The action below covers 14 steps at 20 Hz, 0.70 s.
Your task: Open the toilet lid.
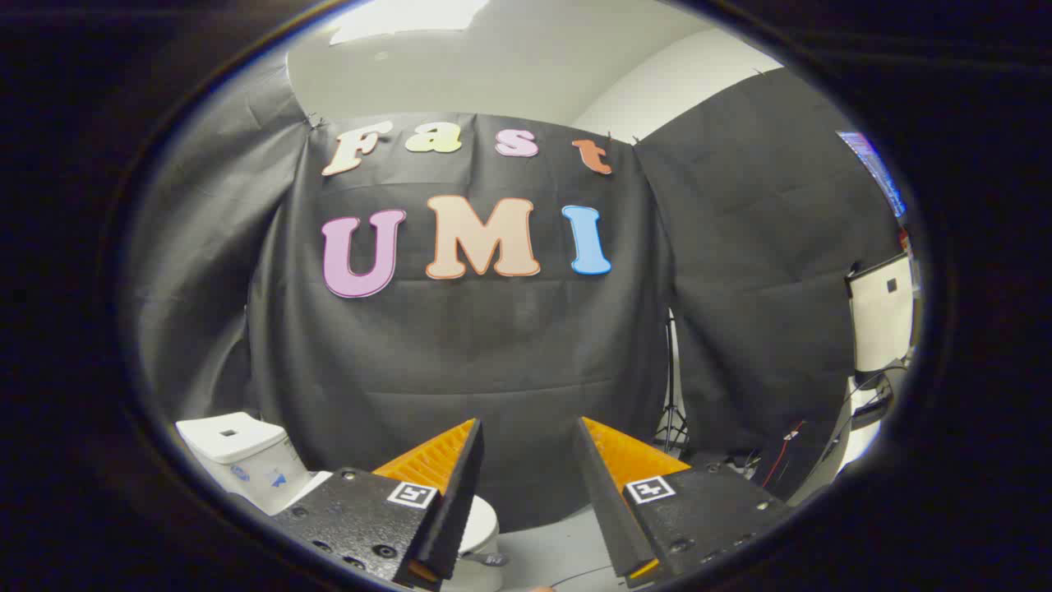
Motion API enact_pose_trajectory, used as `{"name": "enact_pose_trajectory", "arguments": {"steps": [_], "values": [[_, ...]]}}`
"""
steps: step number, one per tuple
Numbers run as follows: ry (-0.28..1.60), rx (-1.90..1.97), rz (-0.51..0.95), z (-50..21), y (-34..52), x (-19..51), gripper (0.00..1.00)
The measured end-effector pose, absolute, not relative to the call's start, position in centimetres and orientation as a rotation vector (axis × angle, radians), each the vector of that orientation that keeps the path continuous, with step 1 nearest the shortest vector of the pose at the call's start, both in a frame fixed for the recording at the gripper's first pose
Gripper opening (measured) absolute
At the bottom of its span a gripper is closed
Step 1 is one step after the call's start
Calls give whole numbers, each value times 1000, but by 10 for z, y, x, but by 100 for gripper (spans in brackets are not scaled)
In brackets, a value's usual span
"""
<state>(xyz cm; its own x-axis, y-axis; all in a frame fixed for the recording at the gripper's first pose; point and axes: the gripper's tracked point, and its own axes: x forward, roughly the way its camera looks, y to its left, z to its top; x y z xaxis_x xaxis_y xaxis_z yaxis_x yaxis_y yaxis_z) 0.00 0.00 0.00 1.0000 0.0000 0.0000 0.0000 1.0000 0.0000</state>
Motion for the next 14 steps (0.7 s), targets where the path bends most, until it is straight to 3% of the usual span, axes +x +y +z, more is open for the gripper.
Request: {"name": "enact_pose_trajectory", "arguments": {"steps": [7,14], "values": [[-17,190,-55,-11,-17,10,69],[38,480,-91,-86,-1,51,67]]}}
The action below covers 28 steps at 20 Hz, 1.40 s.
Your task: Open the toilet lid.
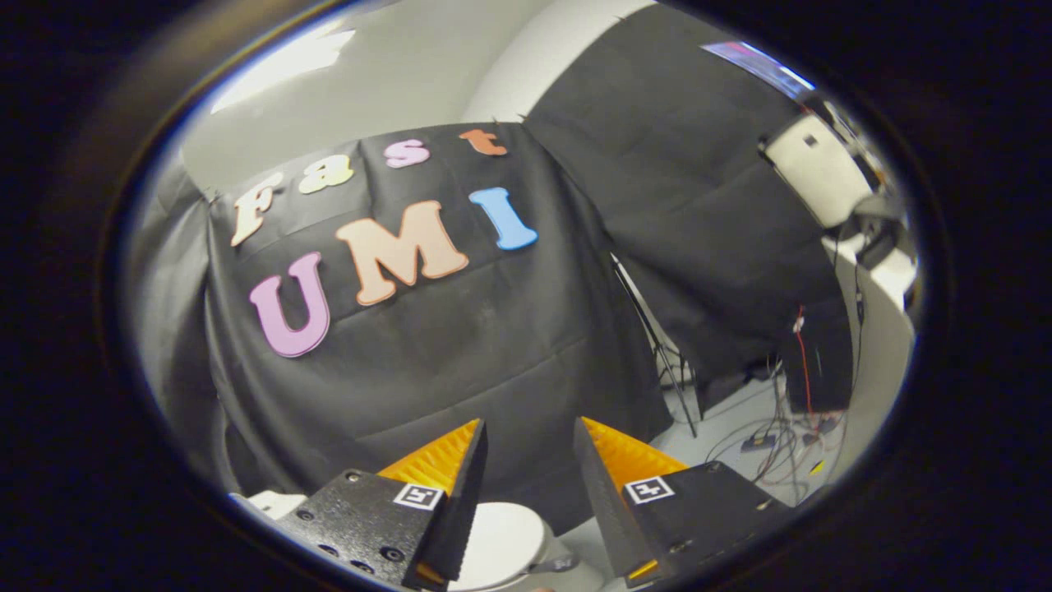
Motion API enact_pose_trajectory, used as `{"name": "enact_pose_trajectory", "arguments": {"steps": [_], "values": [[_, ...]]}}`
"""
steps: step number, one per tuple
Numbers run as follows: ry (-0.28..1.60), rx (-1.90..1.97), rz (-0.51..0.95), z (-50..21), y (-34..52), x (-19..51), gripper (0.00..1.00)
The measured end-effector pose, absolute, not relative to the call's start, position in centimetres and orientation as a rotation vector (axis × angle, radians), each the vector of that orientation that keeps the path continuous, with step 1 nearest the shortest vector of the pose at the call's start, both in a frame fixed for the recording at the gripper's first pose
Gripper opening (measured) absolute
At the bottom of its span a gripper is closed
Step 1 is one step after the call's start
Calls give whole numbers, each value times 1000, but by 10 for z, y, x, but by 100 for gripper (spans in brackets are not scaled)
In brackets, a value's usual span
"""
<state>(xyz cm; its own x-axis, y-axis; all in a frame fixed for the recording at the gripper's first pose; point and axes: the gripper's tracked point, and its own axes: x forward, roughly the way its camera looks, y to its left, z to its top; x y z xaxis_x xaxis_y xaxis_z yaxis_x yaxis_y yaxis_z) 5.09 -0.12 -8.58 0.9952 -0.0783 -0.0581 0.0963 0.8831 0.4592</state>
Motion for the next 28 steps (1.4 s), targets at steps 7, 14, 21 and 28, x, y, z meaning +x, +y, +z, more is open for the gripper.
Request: {"name": "enact_pose_trajectory", "arguments": {"steps": [7,14,21,28], "values": [[218,755,-165,-221,13,58,60],[382,989,-181,-324,38,58,60],[403,1214,-92,-348,50,93,47],[435,1326,-6,-340,58,116,10]]}}
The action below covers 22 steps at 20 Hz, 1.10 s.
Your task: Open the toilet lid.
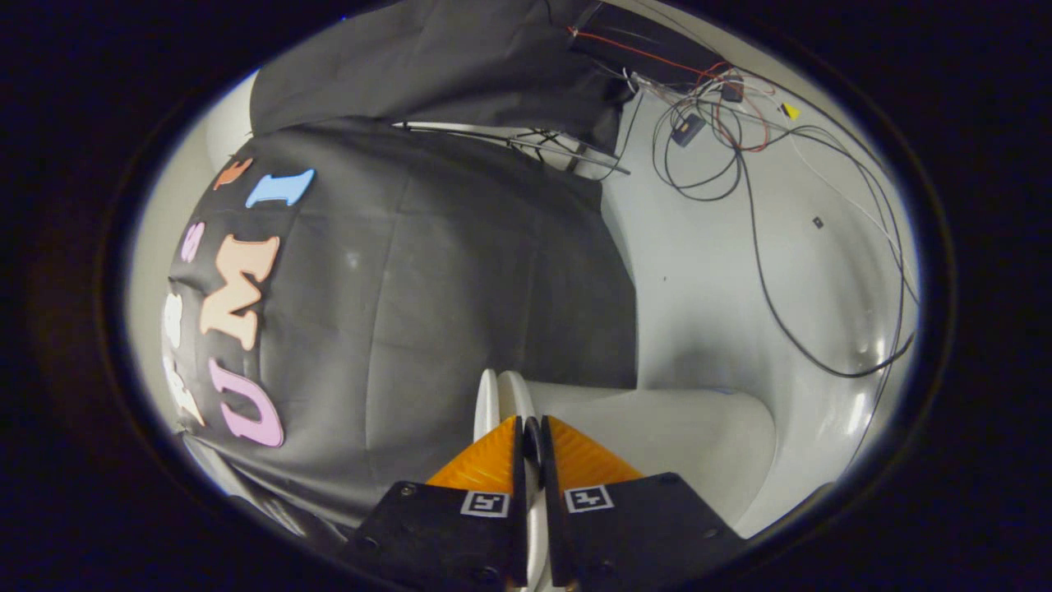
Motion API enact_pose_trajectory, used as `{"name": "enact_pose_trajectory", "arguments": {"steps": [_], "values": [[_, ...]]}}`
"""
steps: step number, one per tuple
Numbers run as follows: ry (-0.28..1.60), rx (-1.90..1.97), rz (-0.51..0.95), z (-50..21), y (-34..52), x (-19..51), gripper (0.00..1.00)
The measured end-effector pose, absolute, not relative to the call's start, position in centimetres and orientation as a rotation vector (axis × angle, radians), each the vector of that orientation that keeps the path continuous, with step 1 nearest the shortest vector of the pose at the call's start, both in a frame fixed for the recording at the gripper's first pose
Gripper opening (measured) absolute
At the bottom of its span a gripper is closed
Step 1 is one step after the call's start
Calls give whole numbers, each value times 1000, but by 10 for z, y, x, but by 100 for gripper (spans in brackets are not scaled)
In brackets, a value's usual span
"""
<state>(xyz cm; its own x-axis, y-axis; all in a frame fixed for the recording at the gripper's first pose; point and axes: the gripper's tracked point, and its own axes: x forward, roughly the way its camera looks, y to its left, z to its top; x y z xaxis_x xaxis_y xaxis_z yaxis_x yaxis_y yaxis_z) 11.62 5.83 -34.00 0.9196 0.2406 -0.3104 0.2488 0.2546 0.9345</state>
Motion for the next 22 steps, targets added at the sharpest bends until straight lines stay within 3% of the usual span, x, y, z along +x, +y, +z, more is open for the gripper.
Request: {"name": "enact_pose_trajectory", "arguments": {"steps": [3,9,22], "values": [[448,1317,23,-338,58,112,5],[414,1181,64,-295,69,112,3],[276,681,269,-113,188,79,3]]}}
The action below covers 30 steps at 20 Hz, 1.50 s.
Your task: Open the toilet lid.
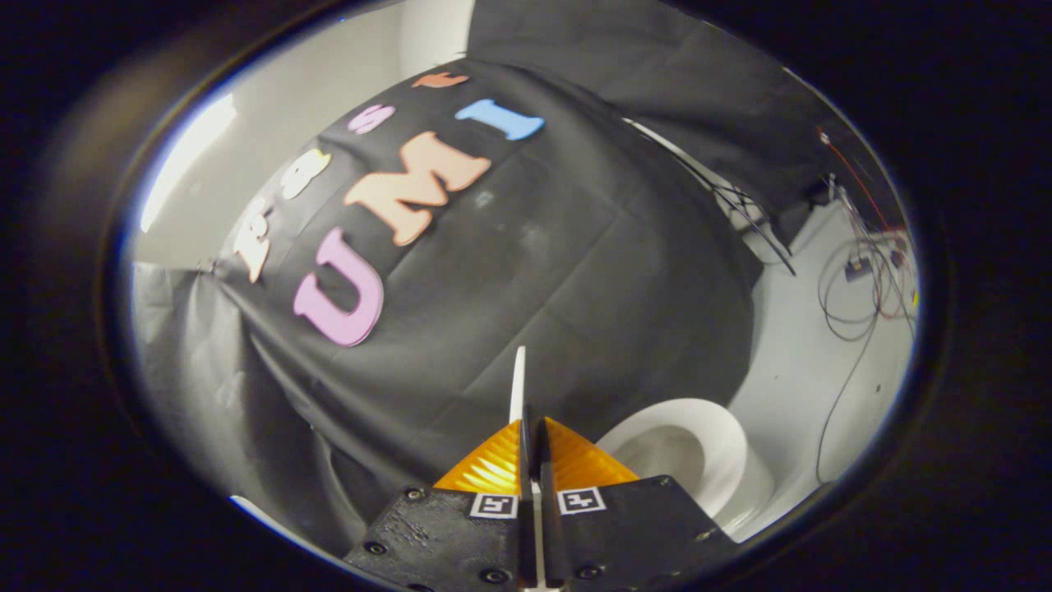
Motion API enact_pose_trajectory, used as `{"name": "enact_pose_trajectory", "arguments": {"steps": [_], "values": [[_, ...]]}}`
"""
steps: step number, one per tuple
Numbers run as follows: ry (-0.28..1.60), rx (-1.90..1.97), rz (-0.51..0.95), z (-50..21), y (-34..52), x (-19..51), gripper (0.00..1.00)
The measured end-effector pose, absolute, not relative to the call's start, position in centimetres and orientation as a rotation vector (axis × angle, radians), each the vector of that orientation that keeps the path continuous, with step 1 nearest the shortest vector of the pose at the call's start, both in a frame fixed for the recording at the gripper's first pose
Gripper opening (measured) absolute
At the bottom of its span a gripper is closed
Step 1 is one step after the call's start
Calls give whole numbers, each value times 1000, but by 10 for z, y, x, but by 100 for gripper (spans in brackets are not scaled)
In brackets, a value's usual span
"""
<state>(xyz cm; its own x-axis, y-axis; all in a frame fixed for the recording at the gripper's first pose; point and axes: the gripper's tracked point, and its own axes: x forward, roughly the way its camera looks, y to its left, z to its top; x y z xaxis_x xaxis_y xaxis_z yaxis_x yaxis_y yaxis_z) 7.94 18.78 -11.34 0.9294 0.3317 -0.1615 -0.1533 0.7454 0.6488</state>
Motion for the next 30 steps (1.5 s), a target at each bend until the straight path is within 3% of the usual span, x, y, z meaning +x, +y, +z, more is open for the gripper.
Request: {"name": "enact_pose_trajectory", "arguments": {"steps": [13,30], "values": [[258,299,430,-49,307,39,7],[208,-25,763,-41,435,-3,10]]}}
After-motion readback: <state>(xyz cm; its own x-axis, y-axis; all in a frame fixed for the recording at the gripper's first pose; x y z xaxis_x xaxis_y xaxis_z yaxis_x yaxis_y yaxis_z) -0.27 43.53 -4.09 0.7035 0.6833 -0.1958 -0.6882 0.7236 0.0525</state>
